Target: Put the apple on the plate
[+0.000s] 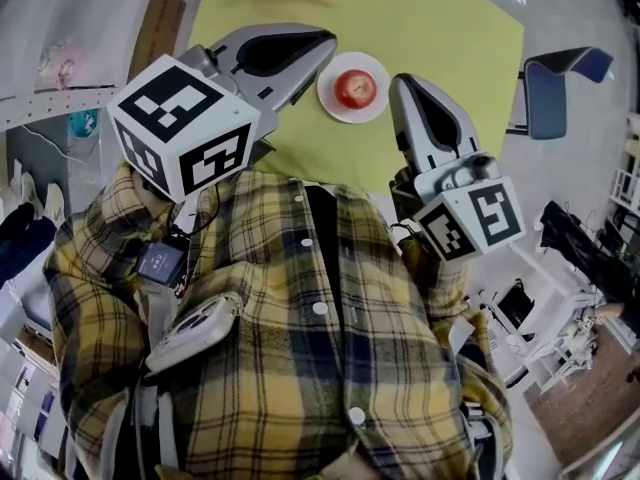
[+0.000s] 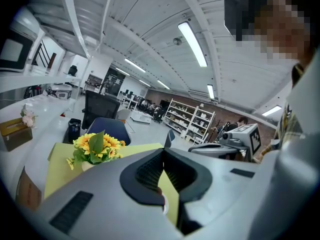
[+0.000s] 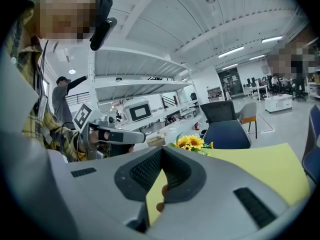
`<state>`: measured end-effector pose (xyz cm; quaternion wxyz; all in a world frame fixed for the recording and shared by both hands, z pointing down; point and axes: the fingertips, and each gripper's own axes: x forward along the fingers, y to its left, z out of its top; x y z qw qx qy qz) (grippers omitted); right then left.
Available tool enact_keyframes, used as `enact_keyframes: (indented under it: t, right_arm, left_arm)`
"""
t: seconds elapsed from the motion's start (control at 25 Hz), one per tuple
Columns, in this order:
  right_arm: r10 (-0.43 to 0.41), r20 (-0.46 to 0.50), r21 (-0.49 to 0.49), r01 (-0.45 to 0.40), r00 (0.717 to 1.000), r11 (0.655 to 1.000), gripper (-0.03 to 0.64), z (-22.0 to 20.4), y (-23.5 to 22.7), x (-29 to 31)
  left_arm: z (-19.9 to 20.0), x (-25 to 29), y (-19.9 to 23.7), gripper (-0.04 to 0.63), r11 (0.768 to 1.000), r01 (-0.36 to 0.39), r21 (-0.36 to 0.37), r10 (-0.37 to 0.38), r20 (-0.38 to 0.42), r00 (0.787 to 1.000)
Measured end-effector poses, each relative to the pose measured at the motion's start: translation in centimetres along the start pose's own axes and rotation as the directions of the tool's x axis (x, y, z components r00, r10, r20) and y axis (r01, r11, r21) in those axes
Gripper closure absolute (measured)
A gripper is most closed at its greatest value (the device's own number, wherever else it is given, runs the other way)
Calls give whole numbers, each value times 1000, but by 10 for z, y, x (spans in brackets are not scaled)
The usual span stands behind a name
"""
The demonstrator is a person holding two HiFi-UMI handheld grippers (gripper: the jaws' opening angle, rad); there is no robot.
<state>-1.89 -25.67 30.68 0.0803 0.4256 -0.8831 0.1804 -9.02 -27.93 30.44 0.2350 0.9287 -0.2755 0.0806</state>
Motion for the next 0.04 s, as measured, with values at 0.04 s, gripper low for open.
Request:
enact_keyframes:
  t: [0.04]
  right_arm:
    - [-2,0,0,2,1000,1000,621,-1,1,2]
  left_arm:
    - [-1,-1,2,587,1000,1,-1,-1,1,1000]
